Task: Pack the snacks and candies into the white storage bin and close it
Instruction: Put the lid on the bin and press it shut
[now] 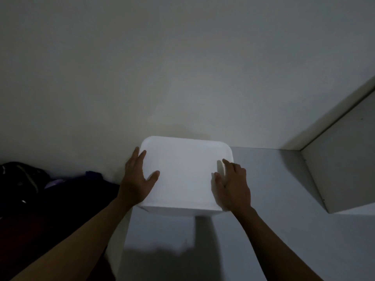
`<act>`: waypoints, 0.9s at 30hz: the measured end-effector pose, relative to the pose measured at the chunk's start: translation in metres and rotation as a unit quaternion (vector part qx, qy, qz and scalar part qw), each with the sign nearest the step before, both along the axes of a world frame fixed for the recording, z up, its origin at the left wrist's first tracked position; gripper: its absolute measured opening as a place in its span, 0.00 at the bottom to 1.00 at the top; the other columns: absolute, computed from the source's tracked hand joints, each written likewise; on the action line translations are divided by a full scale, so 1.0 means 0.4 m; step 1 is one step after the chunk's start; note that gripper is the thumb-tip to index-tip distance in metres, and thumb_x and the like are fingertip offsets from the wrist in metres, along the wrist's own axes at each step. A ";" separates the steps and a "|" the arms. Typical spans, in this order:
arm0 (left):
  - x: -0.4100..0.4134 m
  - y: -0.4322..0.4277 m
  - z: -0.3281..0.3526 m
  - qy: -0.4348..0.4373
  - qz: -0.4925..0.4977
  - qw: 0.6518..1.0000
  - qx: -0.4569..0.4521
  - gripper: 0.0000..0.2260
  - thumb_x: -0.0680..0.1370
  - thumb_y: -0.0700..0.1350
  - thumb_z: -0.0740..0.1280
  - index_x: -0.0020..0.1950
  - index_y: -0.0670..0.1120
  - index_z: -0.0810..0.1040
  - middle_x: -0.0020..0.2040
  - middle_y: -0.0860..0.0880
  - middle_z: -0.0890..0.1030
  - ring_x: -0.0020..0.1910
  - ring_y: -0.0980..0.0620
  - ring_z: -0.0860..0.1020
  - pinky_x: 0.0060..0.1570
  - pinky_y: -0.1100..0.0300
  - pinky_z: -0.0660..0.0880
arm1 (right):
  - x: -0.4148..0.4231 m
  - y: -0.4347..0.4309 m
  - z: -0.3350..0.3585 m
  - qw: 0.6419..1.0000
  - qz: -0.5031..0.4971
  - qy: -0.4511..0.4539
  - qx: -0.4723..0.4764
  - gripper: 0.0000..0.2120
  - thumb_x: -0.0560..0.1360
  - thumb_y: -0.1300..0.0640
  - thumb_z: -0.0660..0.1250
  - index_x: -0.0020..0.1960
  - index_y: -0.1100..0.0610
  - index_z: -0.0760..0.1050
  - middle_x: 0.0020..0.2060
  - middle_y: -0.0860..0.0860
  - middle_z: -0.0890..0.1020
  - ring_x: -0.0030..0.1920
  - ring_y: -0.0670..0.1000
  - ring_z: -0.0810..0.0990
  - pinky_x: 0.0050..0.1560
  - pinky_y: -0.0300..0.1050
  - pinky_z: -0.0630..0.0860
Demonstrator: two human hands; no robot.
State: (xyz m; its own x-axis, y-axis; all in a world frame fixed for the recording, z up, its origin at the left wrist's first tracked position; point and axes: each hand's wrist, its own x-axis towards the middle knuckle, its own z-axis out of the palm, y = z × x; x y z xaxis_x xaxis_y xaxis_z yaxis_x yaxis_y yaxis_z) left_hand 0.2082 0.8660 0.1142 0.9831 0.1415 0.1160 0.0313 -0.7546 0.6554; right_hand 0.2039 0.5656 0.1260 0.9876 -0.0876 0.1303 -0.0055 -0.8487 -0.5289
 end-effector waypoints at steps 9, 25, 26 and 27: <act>0.204 -0.005 0.043 0.259 0.244 0.906 -0.228 0.40 0.78 0.69 0.53 0.71 0.35 0.68 0.69 0.36 0.73 0.66 0.37 0.73 0.68 0.47 0.68 | 0.206 -0.009 0.004 0.915 -0.184 0.200 0.299 0.31 0.83 0.40 0.49 0.67 0.65 0.73 0.64 0.64 0.77 0.64 0.63 0.75 0.68 0.59 0.70; 0.096 -0.034 0.057 0.105 0.033 0.994 -0.015 0.45 0.68 0.71 0.69 0.79 0.52 0.57 0.79 0.46 0.58 0.77 0.43 0.57 0.75 0.46 0.56 | 0.140 -0.009 0.015 0.976 -0.137 0.069 0.156 0.27 0.80 0.40 0.58 0.73 0.54 0.68 0.70 0.54 0.73 0.70 0.57 0.70 0.71 0.59 0.63; 0.066 -0.045 0.055 0.095 -0.024 0.992 0.083 0.50 0.65 0.76 0.66 0.79 0.55 0.54 0.81 0.47 0.51 0.79 0.43 0.50 0.76 0.44 0.49 | 0.110 -0.002 0.018 0.990 -0.100 0.057 0.075 0.28 0.79 0.38 0.59 0.73 0.52 0.67 0.71 0.52 0.70 0.73 0.55 0.66 0.73 0.63 0.58; 0.033 -0.054 0.054 0.079 -0.078 0.980 0.166 0.52 0.61 0.80 0.62 0.79 0.58 0.52 0.81 0.49 0.46 0.80 0.43 0.44 0.75 0.40 0.44 | 0.072 0.010 0.019 0.997 -0.055 0.044 0.005 0.29 0.78 0.36 0.58 0.73 0.51 0.66 0.72 0.51 0.68 0.75 0.54 0.62 0.73 0.66 0.53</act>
State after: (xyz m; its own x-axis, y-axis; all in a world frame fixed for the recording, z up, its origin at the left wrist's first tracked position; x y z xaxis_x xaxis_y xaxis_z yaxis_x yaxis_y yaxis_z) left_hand 0.2215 0.8444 0.1357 0.9992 -0.0316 -0.0249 -0.0202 -0.9291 0.3693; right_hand 0.2325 0.5697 0.1338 0.9794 -0.1978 0.0416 -0.1461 -0.8348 -0.5308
